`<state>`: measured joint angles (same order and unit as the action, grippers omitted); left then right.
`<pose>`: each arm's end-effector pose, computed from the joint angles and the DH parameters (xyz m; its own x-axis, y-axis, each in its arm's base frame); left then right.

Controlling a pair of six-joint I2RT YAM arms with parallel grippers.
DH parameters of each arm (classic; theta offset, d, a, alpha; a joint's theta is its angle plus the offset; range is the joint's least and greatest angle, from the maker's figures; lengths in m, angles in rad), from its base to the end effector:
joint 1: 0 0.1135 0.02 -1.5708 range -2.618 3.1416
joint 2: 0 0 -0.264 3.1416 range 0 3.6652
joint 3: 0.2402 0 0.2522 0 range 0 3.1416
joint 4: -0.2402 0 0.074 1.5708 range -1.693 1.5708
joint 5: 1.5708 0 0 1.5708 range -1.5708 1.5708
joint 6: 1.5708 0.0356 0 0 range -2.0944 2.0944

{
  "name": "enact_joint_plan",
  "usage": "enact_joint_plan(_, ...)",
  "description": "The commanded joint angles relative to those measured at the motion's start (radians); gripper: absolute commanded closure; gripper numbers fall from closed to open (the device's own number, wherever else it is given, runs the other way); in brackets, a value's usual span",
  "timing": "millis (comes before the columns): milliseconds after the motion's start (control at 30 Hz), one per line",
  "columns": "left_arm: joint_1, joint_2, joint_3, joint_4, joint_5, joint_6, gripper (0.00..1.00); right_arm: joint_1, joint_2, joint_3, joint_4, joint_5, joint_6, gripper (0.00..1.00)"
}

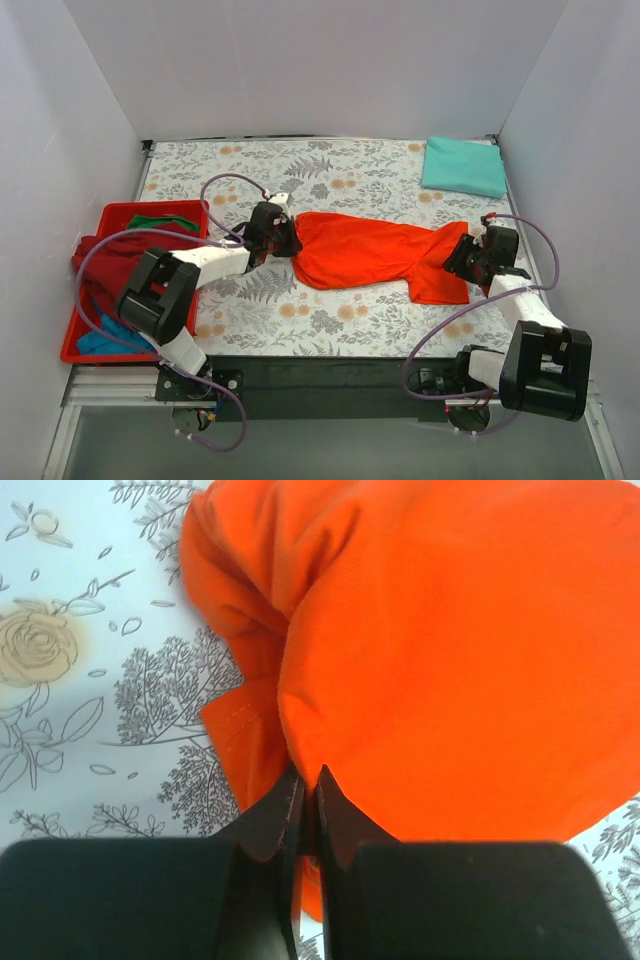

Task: Fold and stack the t-shirts
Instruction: Flatten the tshirt out

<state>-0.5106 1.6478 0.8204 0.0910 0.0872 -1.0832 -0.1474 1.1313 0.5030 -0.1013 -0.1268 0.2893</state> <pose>0.2876 -0.1646 0.1635 -0.7544 -0.5862 -0.2954 -0.2632 0.6824 -0.6820 0.2209 -0.0282 0.1841 -0.6170 0.3777 -0.6904 0.2384 0.9258 0.2935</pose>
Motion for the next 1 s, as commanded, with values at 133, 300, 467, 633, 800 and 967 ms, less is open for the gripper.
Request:
enact_joint_plan(133, -0.002, -0.095, 0.120, -0.049, -0.125, 0.038, 1.00, 0.011, 0.120, 0.032, 0.089, -0.040, 0.001, 0.52)
enact_joint_plan(300, -0.002, -0.244, 0.149, -0.160, -0.167, 0.062, 1.00, 0.031, 0.231, 0.089, 0.132, -0.045, 0.002, 0.52)
enact_joint_plan(467, -0.002, -0.408, 0.109, -0.208, -0.211, 0.060, 1.00, 0.057, 0.360, 0.169, 0.163, -0.045, 0.007, 0.53)
enact_joint_plan(633, 0.035, -0.395, 0.156, -0.241, -0.283, 0.085, 0.91, 0.084, 0.484, 0.288, 0.160, -0.050, 0.007, 0.53)
enact_joint_plan(800, 0.188, -0.141, 0.275, -0.254, -0.238, 0.097, 0.50, 0.106, 0.498, 0.345, 0.140, -0.051, -0.001, 0.53)
enact_joint_plan(967, 0.201, -0.048, 0.300, -0.261, -0.297, 0.080, 0.22, 0.129, 0.394, 0.264, 0.132, -0.014, -0.002, 0.52)
